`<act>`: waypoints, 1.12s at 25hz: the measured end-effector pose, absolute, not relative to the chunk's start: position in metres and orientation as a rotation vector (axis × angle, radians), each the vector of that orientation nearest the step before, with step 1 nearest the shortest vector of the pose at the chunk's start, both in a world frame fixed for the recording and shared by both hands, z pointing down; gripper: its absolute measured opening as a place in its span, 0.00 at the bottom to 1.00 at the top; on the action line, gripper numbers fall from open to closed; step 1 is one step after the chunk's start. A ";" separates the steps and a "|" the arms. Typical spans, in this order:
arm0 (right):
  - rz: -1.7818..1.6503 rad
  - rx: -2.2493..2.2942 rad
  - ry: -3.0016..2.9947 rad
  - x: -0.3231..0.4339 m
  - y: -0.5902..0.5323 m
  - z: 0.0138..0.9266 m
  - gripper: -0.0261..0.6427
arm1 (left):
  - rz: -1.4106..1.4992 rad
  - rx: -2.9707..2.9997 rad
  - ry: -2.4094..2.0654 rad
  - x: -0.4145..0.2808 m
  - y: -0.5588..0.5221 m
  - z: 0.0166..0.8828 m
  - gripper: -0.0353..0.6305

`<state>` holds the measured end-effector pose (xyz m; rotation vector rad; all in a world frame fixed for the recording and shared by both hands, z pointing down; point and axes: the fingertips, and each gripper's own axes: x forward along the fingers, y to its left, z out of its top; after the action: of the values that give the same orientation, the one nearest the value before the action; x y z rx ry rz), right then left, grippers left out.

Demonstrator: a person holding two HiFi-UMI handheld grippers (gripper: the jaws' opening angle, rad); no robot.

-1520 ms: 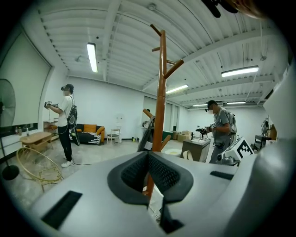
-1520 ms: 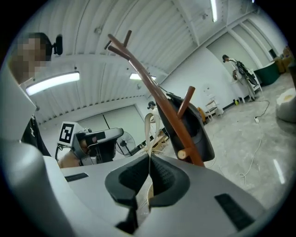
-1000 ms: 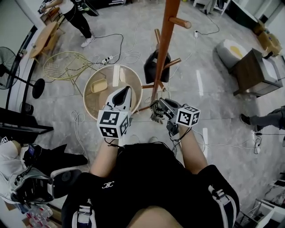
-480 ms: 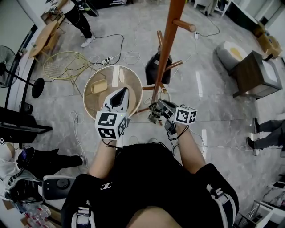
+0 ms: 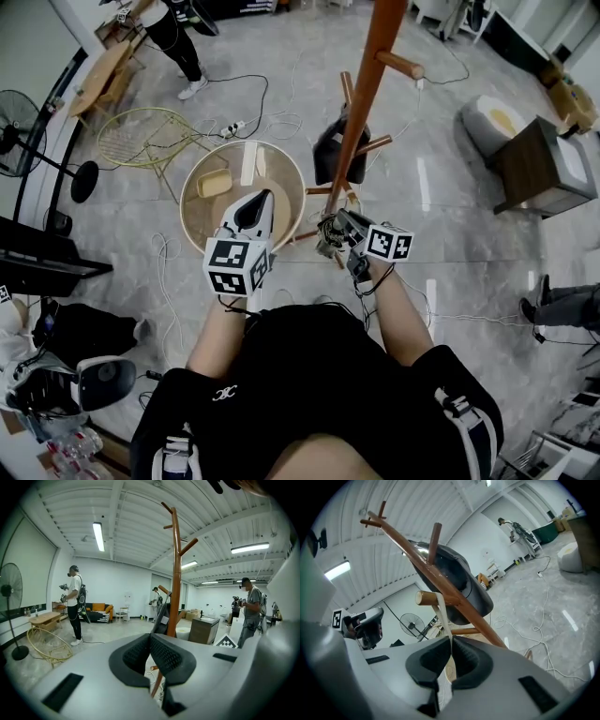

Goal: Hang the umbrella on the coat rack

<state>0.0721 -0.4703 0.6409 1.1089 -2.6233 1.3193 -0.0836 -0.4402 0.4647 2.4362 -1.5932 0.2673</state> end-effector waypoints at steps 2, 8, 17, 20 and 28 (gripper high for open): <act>1.273 1.170 -2.607 0.078 -0.477 0.645 0.08 | 0.271 2.437 -1.588 -0.082 -0.441 0.466 0.08; 1.077 1.278 -2.572 0.084 -0.486 0.649 0.11 | 0.280 2.447 -1.572 -0.076 -0.444 0.470 0.08; 0.624 1.368 -2.503 0.092 -0.478 0.636 0.12 | 0.282 2.467 -1.515 -0.061 -0.444 0.478 0.08; 0.531 1.367 -2.518 0.094 -0.472 0.623 0.17 | 0.281 2.478 -1.486 -0.053 -0.445 0.480 0.08; 0.360 1.286 -2.663 0.088 -0.427 0.561 0.29 | 0.275 2.501 -1.389 -0.032 -0.440 0.487 0.08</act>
<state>0.0884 -0.4271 0.5613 1.2862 -2.6633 0.3605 -0.0317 -0.4400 0.4865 2.5008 -1.3893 0.2751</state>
